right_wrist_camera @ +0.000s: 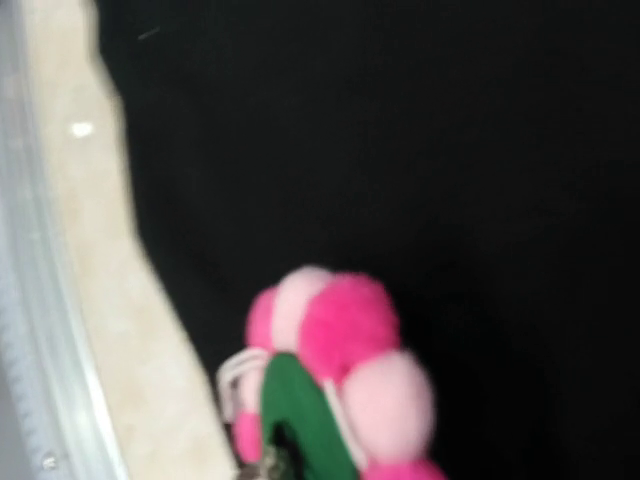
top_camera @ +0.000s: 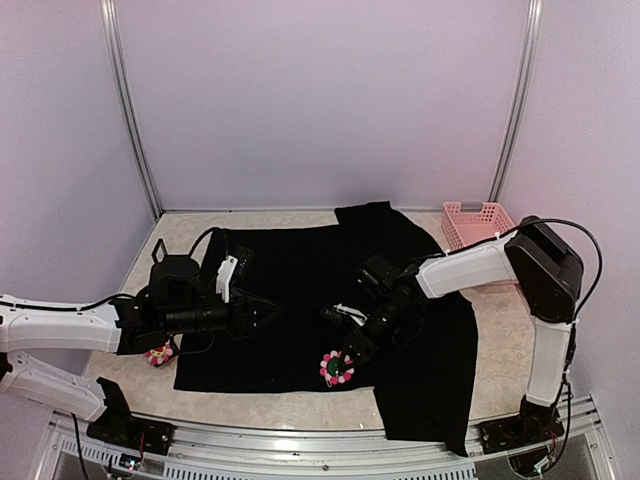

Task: Pin the brooch onto the clothing
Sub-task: Place the brooch on the flattened clothing, then pick up the brooch from the flattened clothing.

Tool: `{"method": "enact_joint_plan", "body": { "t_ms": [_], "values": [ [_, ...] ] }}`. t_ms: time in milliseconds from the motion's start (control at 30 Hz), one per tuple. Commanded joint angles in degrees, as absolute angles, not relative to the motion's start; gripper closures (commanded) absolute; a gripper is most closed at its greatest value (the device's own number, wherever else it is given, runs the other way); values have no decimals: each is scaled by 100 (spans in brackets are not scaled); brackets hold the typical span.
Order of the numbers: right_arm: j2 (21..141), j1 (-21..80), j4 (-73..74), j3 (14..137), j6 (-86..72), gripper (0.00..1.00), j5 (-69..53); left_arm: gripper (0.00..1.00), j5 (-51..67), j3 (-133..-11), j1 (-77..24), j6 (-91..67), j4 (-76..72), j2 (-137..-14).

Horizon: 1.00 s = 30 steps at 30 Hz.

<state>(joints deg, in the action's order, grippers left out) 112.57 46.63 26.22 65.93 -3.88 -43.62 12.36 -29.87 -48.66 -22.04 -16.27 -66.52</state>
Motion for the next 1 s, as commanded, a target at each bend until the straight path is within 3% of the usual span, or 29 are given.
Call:
{"method": "enact_joint_plan", "body": {
  "t_ms": [0,67,167,333,500,733,967],
  "values": [
    [10907,4596,3635,7095,-326,63,-3042,58,1071,-2910,-4843,-2193,-1840,-6744],
    [10799,4596,3991,7322,-512,66,-2262,58,1076,-2892,-4842,-2189,-1874,-6766],
    [10499,4622,4242,7546,-1211,79,-1060,58,1032,-2788,-4843,-2216,-1955,-6718],
    [9572,5276,2938,6895,-2608,86,-471,58,590,-2521,-4843,-2446,-2045,-6483],
    [9473,5943,1883,6312,-3842,83,-192,58,472,-2296,-4849,-2572,-2168,-6247],
    [10244,6512,2572,6751,-4461,82,486,58,360,-2040,-4867,-2528,-2218,-5830],
    [10428,6540,2060,6538,-4697,82,231,58,326,-1936,-4882,-2607,-2225,-5785]
  ]
}}
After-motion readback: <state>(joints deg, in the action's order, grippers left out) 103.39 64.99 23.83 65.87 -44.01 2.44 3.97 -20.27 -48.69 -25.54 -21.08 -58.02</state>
